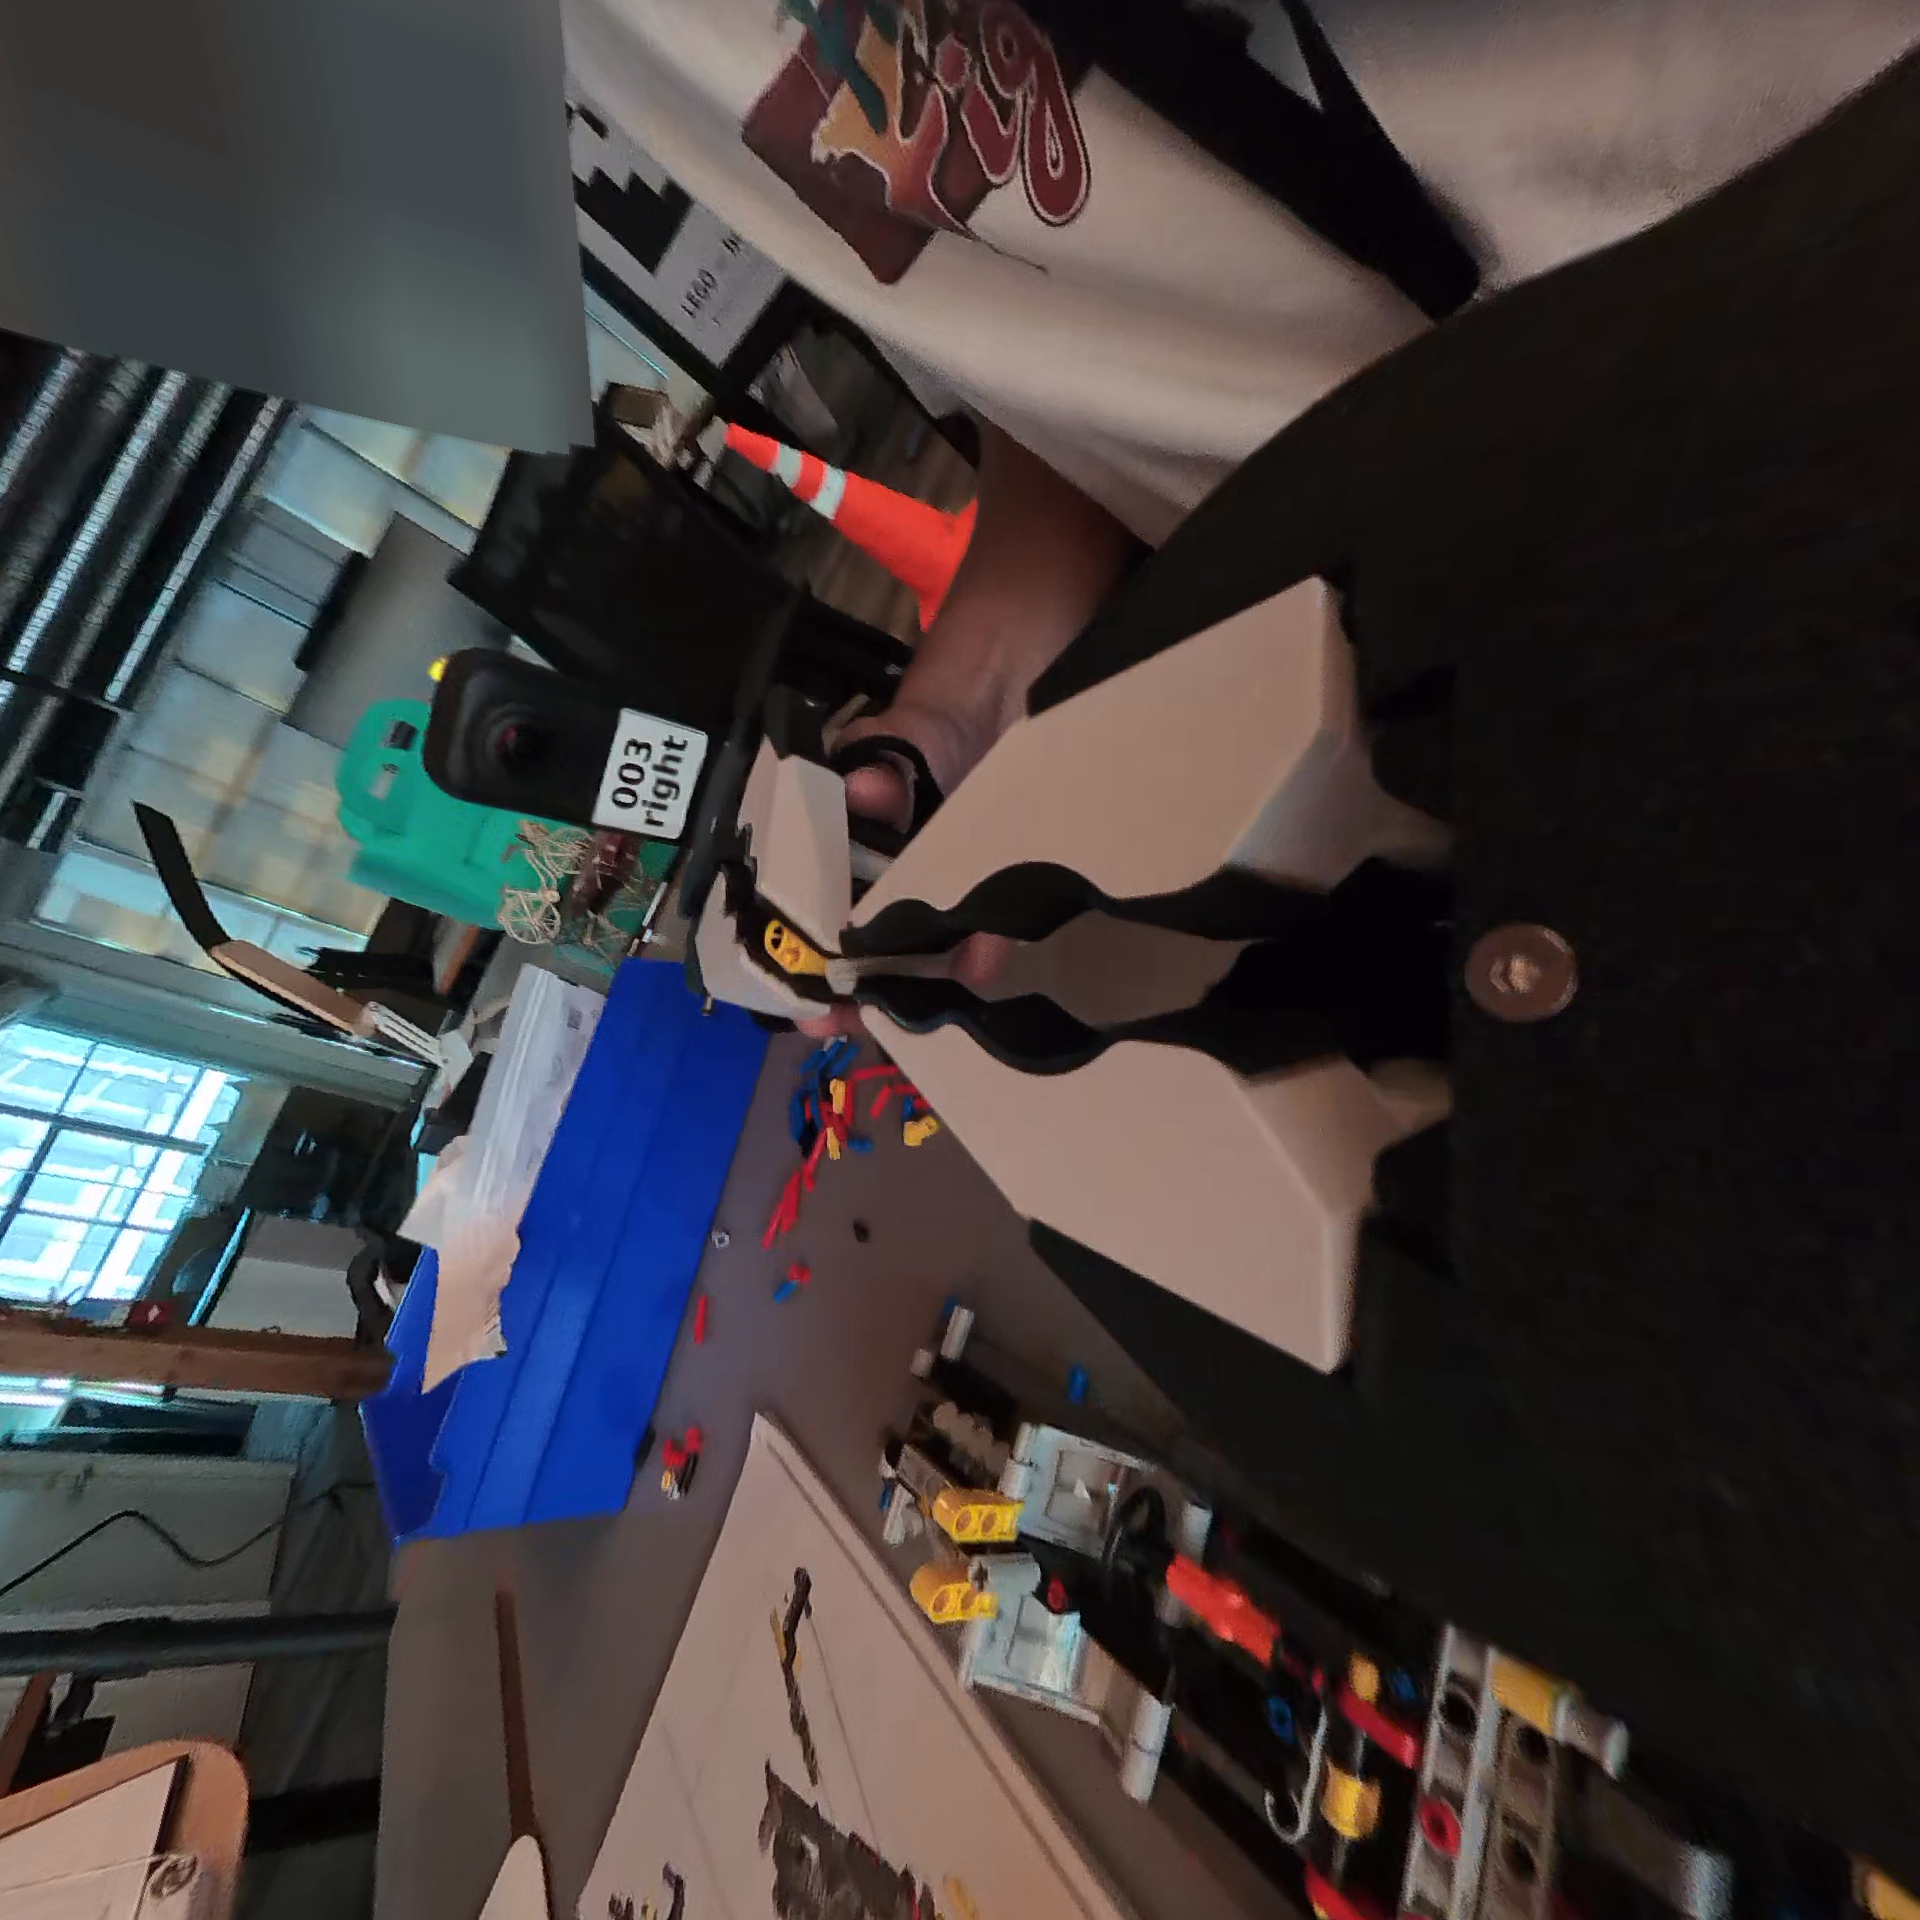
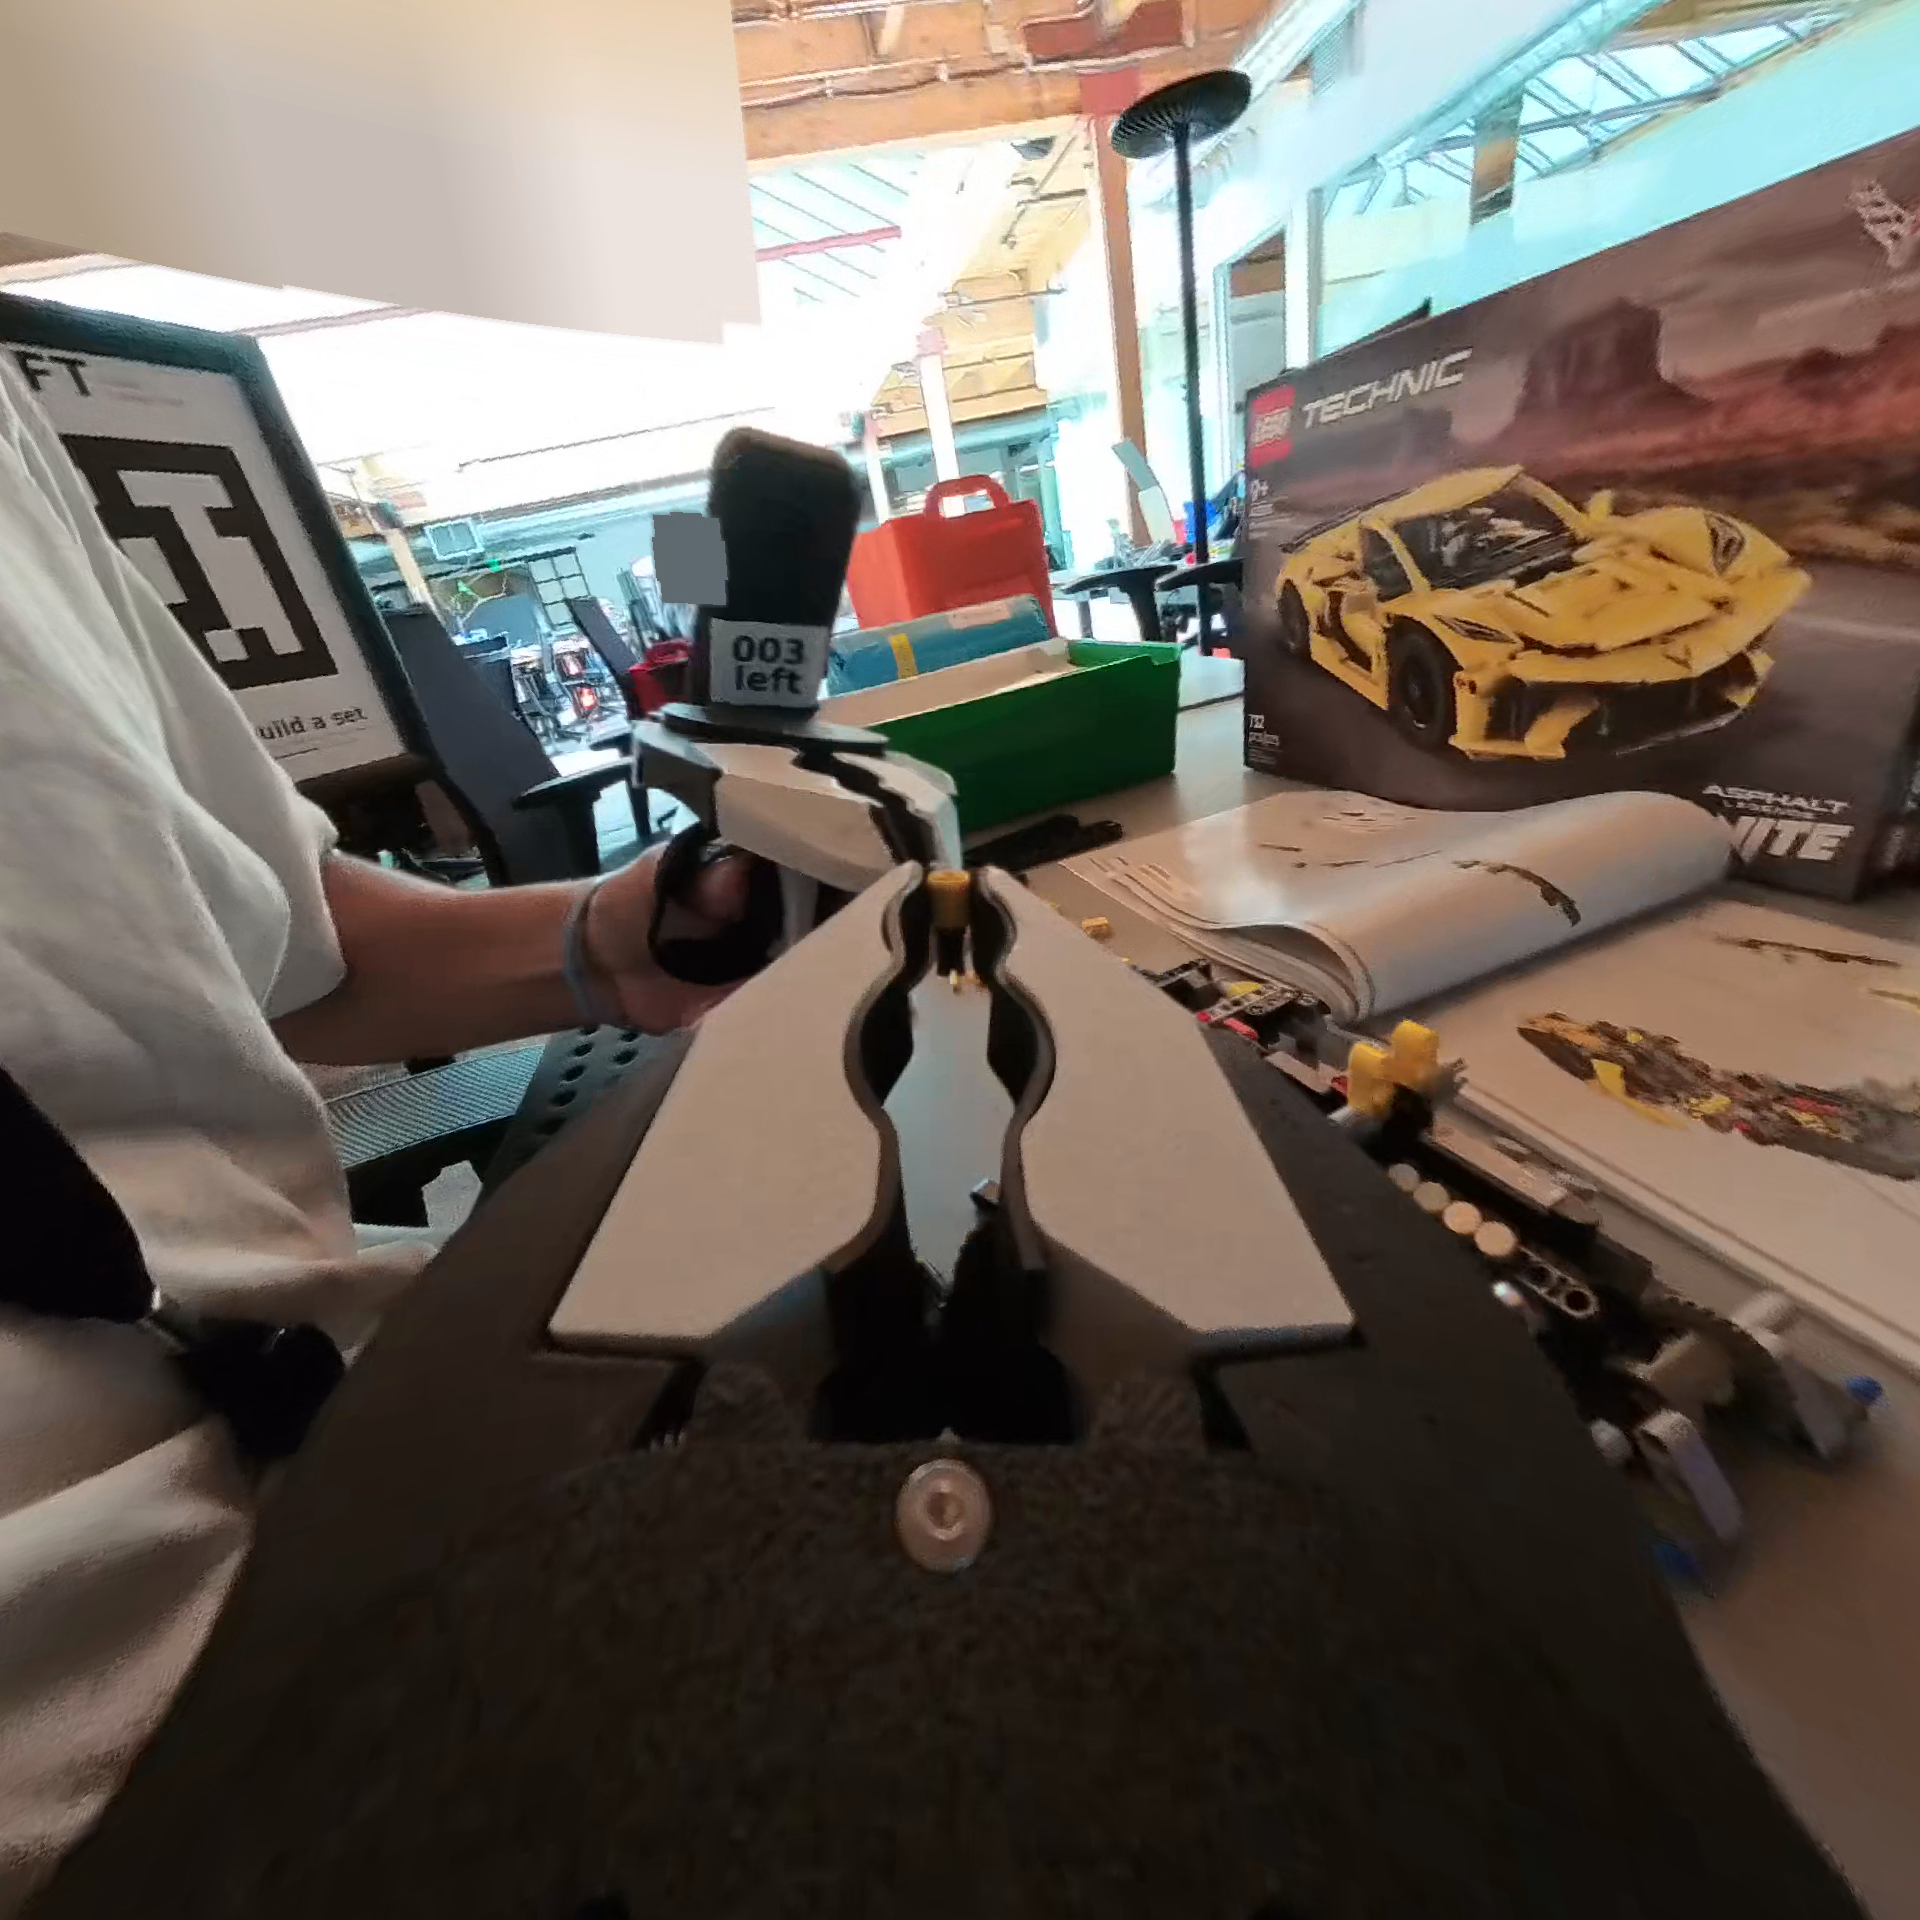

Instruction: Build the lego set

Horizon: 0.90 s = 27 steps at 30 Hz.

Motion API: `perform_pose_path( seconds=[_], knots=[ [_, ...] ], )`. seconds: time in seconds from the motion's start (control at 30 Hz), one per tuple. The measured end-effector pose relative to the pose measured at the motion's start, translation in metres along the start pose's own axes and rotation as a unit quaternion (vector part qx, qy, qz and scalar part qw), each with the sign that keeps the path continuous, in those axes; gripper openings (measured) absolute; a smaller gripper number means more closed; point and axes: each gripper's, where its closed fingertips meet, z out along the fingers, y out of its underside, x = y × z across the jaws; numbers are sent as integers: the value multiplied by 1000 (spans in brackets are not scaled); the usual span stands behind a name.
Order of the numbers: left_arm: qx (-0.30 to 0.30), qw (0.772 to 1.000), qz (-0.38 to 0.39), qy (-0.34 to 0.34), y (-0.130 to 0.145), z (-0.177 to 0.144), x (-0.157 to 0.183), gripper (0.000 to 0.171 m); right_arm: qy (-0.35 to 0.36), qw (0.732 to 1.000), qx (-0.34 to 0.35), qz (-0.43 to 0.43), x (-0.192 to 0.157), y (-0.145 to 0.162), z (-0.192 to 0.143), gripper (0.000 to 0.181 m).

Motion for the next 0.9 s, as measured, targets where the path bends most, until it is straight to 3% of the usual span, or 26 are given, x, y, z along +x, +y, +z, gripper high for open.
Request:
perform_pose_path(
  seconds=[0.13,0.5,0.67,0.9],
  knots=[
    [29,996,-58,57,-6,-3,9,1,-2,1000,10,3,0,-4,-1,6],
    [0,967,-179,180,0,3,25,2,-25,1000,7,-8,-10,-4,-1,6],
    [-6,948,-248,202,3,0,21,1,-19,1000,5,-22,-9,-3,-3,6],
    [-15,943,-248,219,9,-3,24,1,-46,999,-15,-11,-17,4,0,6]
  ],
)
